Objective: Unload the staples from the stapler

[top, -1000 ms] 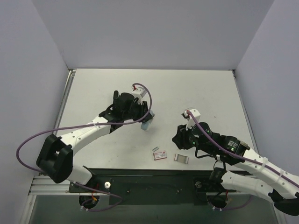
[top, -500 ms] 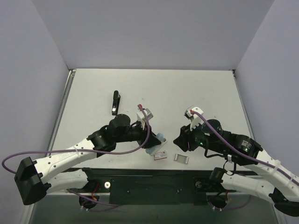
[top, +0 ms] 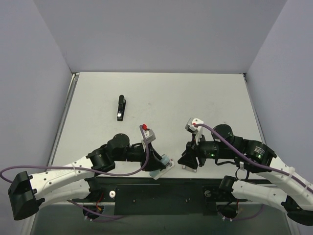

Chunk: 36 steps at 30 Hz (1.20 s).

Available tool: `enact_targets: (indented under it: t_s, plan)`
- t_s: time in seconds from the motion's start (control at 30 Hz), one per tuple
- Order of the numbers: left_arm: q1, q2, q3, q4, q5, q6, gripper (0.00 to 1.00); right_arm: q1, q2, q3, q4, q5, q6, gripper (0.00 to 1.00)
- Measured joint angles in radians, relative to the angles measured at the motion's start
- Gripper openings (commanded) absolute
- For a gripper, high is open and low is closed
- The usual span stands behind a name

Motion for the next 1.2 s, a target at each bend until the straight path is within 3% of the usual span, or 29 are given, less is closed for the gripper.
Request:
enact_targets:
  t_s: [0.5, 1.2]
  plan:
    - [-0.036, -0.023, -0.093, 0.188, 0.085, -0.101, 0.0, 0.137, 0.074, -0.023, 0.069, -0.006, -0.021, 0.41]
    - [-0.106, -0.055, -0.092, 0.177, 0.055, -0.093, 0.0, 0.162, 0.086, -0.113, 0.159, -0.042, 0.005, 0.37]
